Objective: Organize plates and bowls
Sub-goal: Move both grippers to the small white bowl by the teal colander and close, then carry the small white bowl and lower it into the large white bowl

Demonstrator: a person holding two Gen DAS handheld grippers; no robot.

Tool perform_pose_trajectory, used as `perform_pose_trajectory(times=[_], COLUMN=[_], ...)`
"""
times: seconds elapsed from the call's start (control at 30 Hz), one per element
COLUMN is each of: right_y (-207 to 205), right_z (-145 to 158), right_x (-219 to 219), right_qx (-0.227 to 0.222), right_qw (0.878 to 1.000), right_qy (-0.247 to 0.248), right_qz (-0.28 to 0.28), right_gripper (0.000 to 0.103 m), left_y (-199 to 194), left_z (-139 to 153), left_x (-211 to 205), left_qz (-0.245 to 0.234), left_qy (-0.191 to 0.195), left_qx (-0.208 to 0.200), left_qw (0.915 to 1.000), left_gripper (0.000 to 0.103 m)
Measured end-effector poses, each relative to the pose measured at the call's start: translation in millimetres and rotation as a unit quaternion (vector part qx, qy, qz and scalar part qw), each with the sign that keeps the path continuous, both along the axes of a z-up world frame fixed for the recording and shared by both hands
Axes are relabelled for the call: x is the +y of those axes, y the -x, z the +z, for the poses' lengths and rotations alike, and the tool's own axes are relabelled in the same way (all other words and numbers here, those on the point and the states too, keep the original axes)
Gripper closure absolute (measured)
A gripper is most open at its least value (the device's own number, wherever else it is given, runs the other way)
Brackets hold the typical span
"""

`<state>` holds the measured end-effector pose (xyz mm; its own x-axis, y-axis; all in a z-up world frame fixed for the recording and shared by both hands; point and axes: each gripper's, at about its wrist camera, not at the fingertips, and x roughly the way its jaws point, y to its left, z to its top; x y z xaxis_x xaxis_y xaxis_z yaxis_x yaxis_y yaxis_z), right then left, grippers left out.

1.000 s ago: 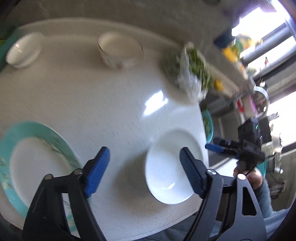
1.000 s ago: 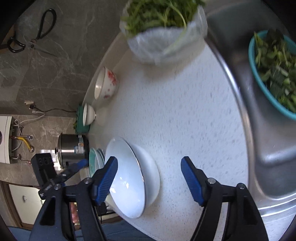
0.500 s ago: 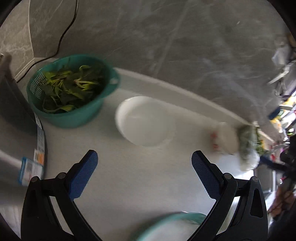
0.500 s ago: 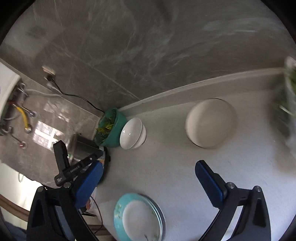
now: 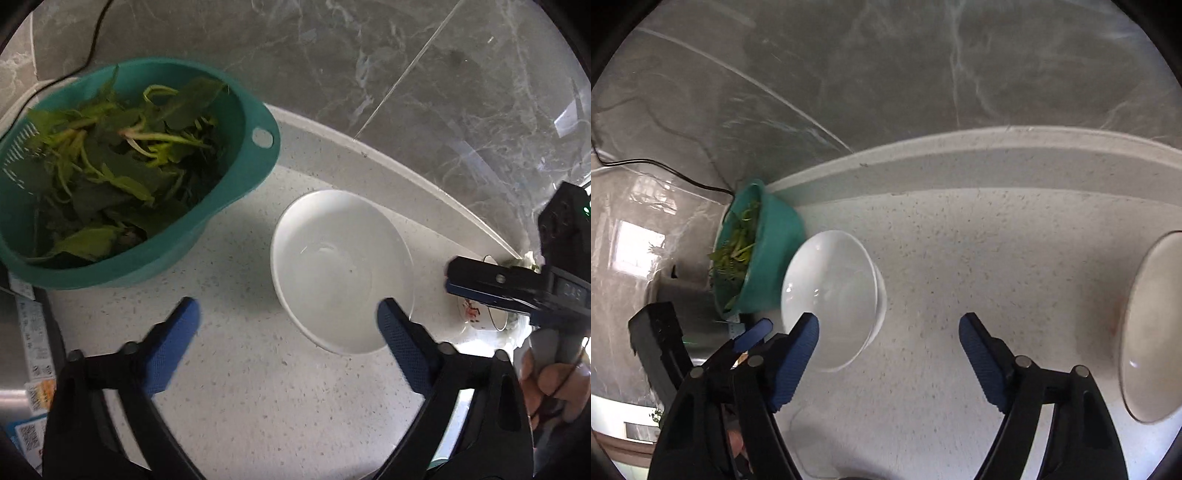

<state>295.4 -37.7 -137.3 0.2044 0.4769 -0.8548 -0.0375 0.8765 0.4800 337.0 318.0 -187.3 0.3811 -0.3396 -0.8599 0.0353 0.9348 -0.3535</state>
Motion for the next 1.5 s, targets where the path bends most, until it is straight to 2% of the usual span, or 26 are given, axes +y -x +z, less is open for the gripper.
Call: perform_pose_trajectory(times=[0.07, 0.2, 0.33, 0.43, 0.5, 0.57, 0.6, 0.67, 0.77, 1.03, 1.13, 1.5], right_y=[-6, -12, -17, -21, -22, -23, -22, -22, -21, -18, -15, 10], right_z=[-8, -24, -38, -45, -51, -56, -59, -60, -55, -58, -57, -22], right_x=[3, 10, 13, 16, 19, 21, 22, 19, 23, 25, 19, -8], right_qx=[0.007, 0.023, 0.033, 0.038, 0.041, 0.049, 0.054, 0.059, 0.055, 0.063, 0.069, 0.061], right_qw=[1.000, 1.000, 0.999, 0.999, 0.999, 0.999, 0.998, 0.998, 0.998, 0.997, 0.996, 0.996], right_qy=[0.002, -0.002, -0.005, -0.013, -0.010, -0.007, -0.009, -0.023, -0.031, -0.045, -0.053, -0.063], right_qz=[0.001, 0.008, 0.009, 0.006, 0.013, 0.019, 0.021, 0.019, 0.030, 0.017, 0.006, -0.024], right_gripper=[0.022, 0.027, 0.033, 0.037, 0.043, 0.061, 0.063, 0.068, 0.088, 0.088, 0.088, 0.087], left_y=[-7, -21, -23, -30, -33, -37, -39, -38, -39, -26, -21, -6], left_z=[-9, -23, -31, -36, -39, -43, -45, -43, -43, -36, -28, 14], left_x=[-1, -4, -11, -14, -17, -24, -26, -30, -39, -38, -24, -51], left_qz=[-0.003, -0.009, -0.011, -0.012, -0.012, -0.010, -0.011, -0.012, -0.017, -0.016, -0.014, -0.040], left_qy=[0.005, 0.012, 0.013, 0.012, 0.005, 0.000, -0.001, -0.001, -0.004, -0.005, -0.001, 0.008], left_qx=[0.007, 0.018, 0.020, 0.025, 0.026, 0.027, 0.029, 0.029, 0.027, 0.028, 0.028, 0.015], left_qw=[1.0000, 0.9997, 0.9997, 0.9995, 0.9996, 0.9996, 0.9995, 0.9995, 0.9995, 0.9995, 0.9995, 0.9991], left_gripper=[0.026, 0.035, 0.056, 0.063, 0.073, 0.079, 0.082, 0.084, 0.086, 0.088, 0.088, 0.088])
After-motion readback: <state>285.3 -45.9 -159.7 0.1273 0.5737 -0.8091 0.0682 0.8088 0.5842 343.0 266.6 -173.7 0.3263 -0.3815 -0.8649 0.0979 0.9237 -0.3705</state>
